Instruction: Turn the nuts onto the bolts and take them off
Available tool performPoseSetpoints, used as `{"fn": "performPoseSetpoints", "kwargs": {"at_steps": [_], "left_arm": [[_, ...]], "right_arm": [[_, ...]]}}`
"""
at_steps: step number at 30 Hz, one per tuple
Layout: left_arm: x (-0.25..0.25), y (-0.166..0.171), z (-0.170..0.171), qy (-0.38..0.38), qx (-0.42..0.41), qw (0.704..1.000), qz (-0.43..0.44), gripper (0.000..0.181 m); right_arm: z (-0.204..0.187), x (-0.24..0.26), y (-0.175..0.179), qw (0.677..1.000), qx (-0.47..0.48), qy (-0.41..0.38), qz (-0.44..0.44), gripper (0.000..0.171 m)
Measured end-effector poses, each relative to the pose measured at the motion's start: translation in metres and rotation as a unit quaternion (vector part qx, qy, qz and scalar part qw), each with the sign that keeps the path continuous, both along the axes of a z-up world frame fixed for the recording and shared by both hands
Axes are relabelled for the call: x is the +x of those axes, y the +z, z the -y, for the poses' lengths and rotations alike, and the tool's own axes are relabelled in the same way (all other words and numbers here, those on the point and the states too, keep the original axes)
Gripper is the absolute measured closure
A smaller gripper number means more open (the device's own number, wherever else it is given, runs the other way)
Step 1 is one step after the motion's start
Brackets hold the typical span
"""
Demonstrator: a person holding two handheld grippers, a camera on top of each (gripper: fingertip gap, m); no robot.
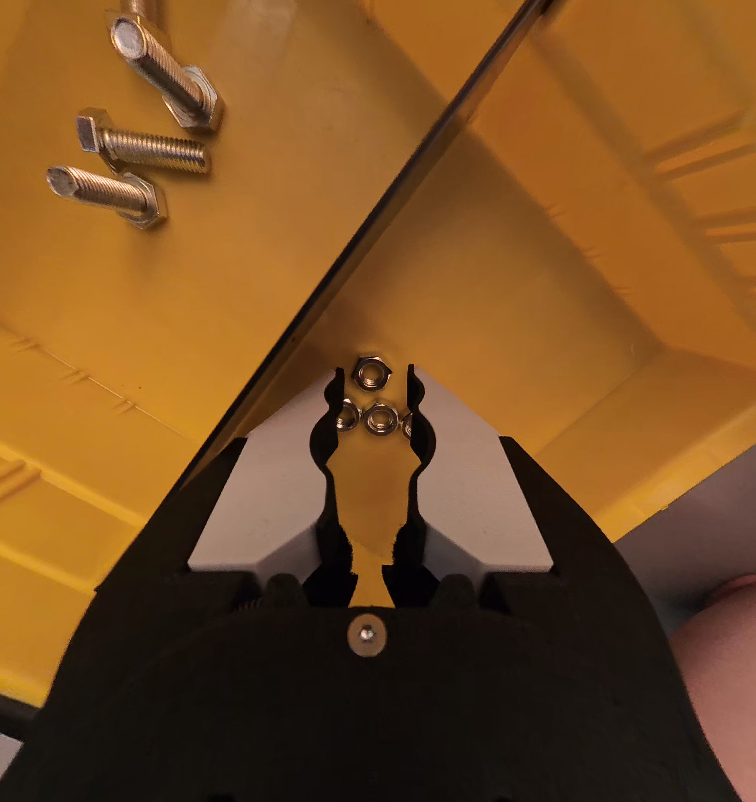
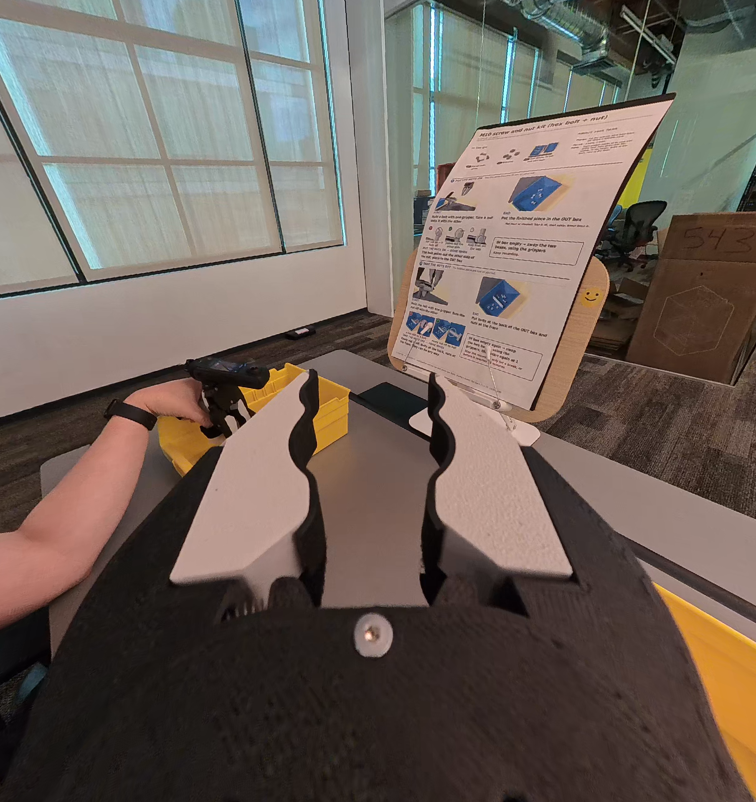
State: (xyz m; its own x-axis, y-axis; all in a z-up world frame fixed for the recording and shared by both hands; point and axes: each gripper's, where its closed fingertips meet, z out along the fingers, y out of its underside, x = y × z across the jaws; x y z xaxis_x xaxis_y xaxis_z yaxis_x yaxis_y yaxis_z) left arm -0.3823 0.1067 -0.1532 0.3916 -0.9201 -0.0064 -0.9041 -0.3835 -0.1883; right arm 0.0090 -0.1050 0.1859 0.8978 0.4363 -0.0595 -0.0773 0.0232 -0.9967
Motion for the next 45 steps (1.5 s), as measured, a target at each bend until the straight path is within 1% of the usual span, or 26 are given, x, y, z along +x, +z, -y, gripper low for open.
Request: {"fn": "performPoseSetpoints", "kwargs": {"at_steps": [4, 6, 15, 20, 25, 26, 28, 31, 34, 36, 38, 41, 43, 45], "left_arm": [[-0.002, -0.003, 0.003, -0.001, -0.008, 1.000, -0.010, 0.157], [-0.003, -0.003, 0.003, -0.001, -0.006, 1.000, -0.013, 0.164], [-0.004, -0.001, 0.005, -0.008, -0.003, 1.000, -0.022, 0.165], [-0.004, 0.023, 0.007, -0.004, 0.031, 0.999, -0.018, 0.165], [0.004, 0.070, 0.017, -0.018, 0.107, 0.994, -0.013, 0.165], [0.010, 0.080, 0.022, -0.030, 0.125, 0.992, -0.007, 0.165], [0.028, 0.098, 0.036, -0.068, 0.152, 0.986, 0.005, 0.165], [0.067, 0.111, 0.067, -0.155, 0.159, 0.975, 0.030, 0.165], [0.111, 0.111, 0.096, -0.240, 0.150, 0.958, 0.043, 0.165], [0.140, 0.103, 0.112, -0.284, 0.136, 0.948, 0.041, 0.165], [0.173, 0.093, 0.121, -0.316, 0.134, 0.938, 0.042, 0.165], [0.220, 0.075, 0.129, -0.319, 0.111, 0.939, 0.067, 0.165], [0.244, 0.062, 0.128, -0.293, 0.092, 0.948, 0.078, 0.165], [0.260, 0.047, 0.121, -0.257, 0.086, 0.959, 0.078, 0.165]], "right_arm": [[0.000, 0.001, 0.000, 1.000, -0.001, -0.001, 0.000, 0.122], [0.001, 0.001, -0.001, 1.000, -0.002, -0.001, 0.000, 0.122], [0.001, 0.003, -0.001, 1.000, -0.005, -0.003, -0.002, 0.122], [-0.001, 0.007, -0.003, 1.000, -0.010, -0.013, 0.000, 0.122], [-0.005, 0.009, -0.010, 0.999, -0.027, -0.025, 0.012, 0.122], [-0.006, 0.010, -0.012, 0.999, -0.033, -0.030, 0.016, 0.122], [-0.009, 0.012, -0.020, 0.997, -0.054, -0.041, 0.031, 0.130], [-0.017, 0.013, -0.049, 0.987, -0.119, -0.060, 0.089, 0.131], [-0.022, 0.017, -0.092, 0.959, -0.215, -0.083, 0.168, 0.131], [-0.023, 0.022, -0.117, 0.933, -0.268, -0.094, 0.222, 0.137], [-0.024, 0.024, -0.137, 0.911, -0.309, -0.097, 0.255, 0.138], [-0.024, 0.024, -0.152, 0.897, -0.342, -0.087, 0.266, 0.139], [-0.022, 0.027, -0.162, 0.888, -0.363, -0.081, 0.271, 0.140], [-0.015, 0.031, -0.176, 0.870, -0.396, -0.075, 0.283, 0.140]]}}
